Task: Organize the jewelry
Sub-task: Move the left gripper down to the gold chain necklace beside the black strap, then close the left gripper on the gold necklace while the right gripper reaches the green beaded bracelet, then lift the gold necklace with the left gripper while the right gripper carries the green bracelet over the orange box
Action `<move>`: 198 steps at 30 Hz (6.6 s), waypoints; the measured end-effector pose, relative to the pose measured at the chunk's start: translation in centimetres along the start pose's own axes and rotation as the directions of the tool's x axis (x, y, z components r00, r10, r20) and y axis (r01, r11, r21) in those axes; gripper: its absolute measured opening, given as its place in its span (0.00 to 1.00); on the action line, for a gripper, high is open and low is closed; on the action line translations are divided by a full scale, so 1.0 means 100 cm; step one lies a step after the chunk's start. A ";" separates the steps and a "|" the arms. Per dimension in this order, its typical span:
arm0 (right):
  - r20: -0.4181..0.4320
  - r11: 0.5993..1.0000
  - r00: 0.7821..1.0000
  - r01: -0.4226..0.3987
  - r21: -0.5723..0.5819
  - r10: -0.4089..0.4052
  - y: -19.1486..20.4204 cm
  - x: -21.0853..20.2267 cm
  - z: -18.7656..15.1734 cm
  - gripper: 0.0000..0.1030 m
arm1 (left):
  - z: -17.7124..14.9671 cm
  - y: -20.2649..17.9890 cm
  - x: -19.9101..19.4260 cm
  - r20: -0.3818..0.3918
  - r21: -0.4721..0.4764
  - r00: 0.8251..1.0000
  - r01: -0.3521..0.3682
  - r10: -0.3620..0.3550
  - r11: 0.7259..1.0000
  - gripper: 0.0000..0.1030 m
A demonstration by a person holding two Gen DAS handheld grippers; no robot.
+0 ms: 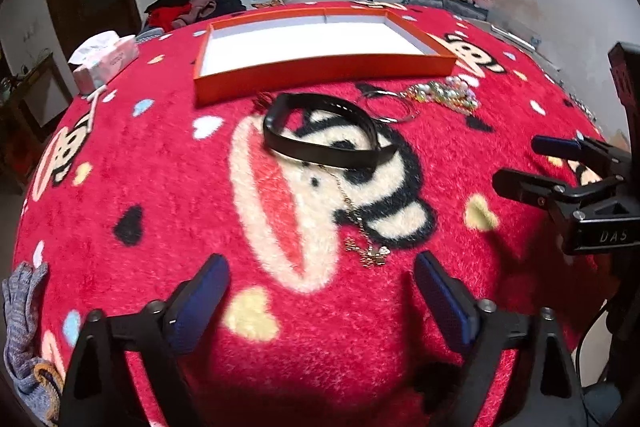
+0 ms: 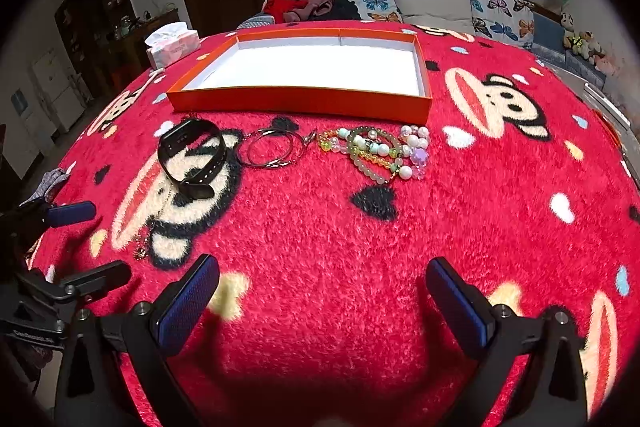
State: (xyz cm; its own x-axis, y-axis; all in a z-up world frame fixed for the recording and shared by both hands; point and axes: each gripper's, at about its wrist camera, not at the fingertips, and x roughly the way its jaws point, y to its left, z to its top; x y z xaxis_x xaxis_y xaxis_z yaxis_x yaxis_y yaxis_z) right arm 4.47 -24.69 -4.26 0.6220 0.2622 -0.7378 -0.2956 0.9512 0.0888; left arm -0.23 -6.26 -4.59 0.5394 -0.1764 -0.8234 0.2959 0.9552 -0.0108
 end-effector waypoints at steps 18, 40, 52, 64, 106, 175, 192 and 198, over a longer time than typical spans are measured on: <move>-0.016 1.000 1.000 -0.016 0.021 0.016 -0.008 0.008 -0.004 1.00 | 0.003 -0.008 0.010 -0.032 0.009 0.998 0.050 -0.050 0.999 0.72; -0.009 0.999 0.999 -0.031 0.019 0.031 -0.007 0.008 -0.003 1.00 | 0.005 -0.027 0.004 -0.010 0.118 0.994 0.111 -0.111 0.987 0.20; 0.002 0.999 0.999 -0.044 -0.003 0.044 -0.006 0.007 0.001 1.00 | 0.006 -0.028 0.006 -0.007 0.153 0.994 0.112 -0.112 0.982 0.20; 0.000 0.998 0.998 -0.060 -0.029 0.060 -0.013 0.009 0.004 1.00 | 0.006 -0.021 0.004 -0.010 0.145 0.992 0.129 -0.129 0.981 0.20; -0.047 0.991 0.995 -0.095 -0.090 0.091 -0.029 0.037 0.053 0.50 | 0.012 -0.013 -0.004 0.050 0.114 0.981 0.181 -0.188 0.977 0.11; 0.196 0.984 0.965 -0.165 -0.064 0.175 -0.048 0.001 0.185 0.08 | 0.251 0.094 -0.116 0.351 0.104 0.936 0.007 -0.043 0.995 0.11; 0.000 0.993 0.993 -0.115 -0.027 0.115 -0.063 0.092 0.160 0.08 | 0.230 0.099 0.058 0.074 0.057 0.994 0.072 -0.076 0.996 0.11; -0.047 0.990 0.990 -0.136 -0.032 0.134 -0.055 0.106 0.153 0.08 | 0.210 0.102 0.095 -0.001 0.046 0.997 0.083 -0.083 0.996 0.11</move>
State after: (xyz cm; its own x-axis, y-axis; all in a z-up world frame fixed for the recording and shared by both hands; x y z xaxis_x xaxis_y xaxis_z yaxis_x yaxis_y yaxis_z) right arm 23.75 -24.67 -2.33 0.5420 0.3794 -0.7498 -0.4003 0.9011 0.1665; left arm 24.52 -3.17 -0.63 0.5119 -0.2546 -0.8204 0.3753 0.9254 -0.0530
